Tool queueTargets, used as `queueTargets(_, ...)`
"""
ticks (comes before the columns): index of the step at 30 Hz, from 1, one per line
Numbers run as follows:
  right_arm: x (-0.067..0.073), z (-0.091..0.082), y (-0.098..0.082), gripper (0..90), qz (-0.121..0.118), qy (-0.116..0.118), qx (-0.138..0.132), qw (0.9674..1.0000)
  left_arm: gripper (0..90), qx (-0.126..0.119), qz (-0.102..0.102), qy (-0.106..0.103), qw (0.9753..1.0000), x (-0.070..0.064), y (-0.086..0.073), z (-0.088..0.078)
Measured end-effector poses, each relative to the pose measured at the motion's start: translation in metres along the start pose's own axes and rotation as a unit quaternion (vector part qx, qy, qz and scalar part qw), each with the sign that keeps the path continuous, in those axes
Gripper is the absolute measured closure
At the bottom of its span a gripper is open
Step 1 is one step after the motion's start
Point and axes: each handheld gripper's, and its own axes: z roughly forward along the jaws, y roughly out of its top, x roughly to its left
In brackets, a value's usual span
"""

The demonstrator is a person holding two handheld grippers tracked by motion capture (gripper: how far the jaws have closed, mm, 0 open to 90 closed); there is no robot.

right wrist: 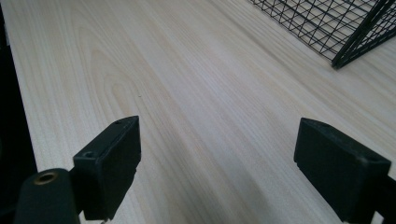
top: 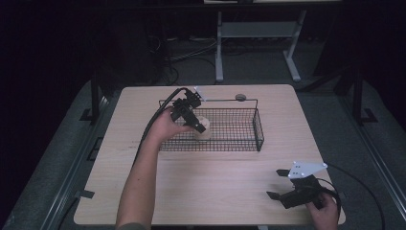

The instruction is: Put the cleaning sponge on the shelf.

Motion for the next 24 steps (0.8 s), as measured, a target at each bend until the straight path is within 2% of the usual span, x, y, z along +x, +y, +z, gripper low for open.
queueTargets(24, 0.001, 0.001, -0.001, 14.2, 0.002, -0.001, 0.005, 1.0, 20.9, -0.013, 0.023, -0.011, 0.9996, -0.029, -0.013, -0.02)
